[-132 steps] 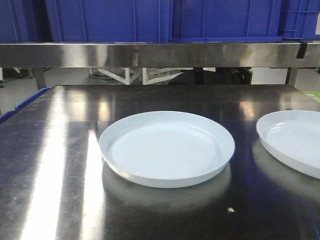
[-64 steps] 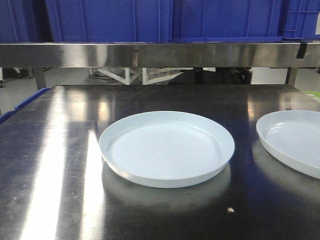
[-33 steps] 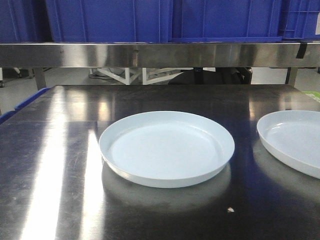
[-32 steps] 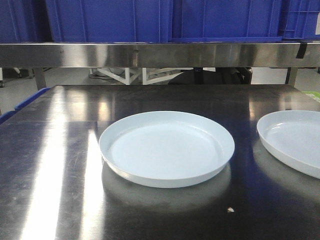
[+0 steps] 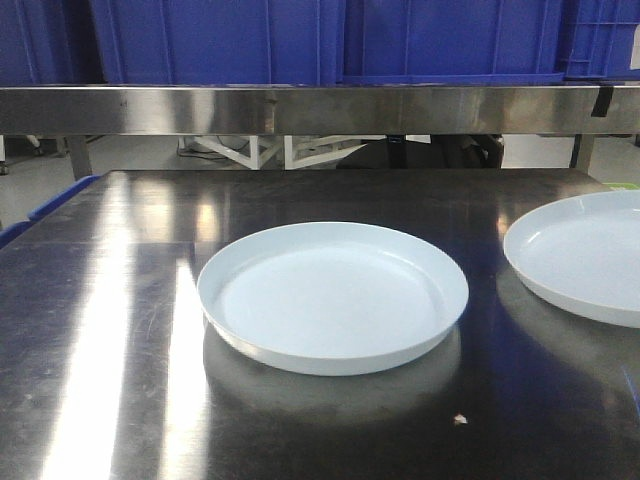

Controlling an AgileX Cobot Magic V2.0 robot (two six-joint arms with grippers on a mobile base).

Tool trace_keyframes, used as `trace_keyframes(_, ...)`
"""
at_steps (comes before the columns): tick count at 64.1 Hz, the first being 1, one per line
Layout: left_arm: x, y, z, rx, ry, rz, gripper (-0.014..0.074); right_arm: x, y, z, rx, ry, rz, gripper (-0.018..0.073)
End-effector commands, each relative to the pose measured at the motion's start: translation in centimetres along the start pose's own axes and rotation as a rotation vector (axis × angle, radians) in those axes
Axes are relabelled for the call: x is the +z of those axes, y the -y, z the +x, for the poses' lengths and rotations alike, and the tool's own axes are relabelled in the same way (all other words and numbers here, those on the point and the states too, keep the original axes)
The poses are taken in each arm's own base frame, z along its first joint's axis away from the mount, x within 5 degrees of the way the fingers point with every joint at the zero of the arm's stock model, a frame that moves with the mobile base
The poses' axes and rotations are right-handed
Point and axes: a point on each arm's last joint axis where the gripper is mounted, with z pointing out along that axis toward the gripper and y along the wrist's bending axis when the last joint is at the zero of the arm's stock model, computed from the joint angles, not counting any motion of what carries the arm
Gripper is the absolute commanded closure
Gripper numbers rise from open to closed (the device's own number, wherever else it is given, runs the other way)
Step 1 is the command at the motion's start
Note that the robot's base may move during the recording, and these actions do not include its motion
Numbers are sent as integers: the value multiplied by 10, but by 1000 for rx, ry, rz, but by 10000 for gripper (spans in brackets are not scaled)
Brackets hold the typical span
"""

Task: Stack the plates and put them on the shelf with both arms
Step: 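Lift the plate with the right gripper and carry it over the centre plate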

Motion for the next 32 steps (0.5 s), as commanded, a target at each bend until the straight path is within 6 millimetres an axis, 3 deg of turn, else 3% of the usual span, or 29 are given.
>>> trace_keyframes(1, 0, -3, -17, -1, 99, -26, 516, -31, -5, -4, 10, 97, -39, 522)
trace_keyframes(20, 0, -3, -17, -1, 99, -26, 516, -55, -23, -4, 62, 155, -190, 522)
trace_keyframes(32, 0, -3, -17, -1, 99, -26, 516, -60, -49, -2, 42, 174, -287, 522)
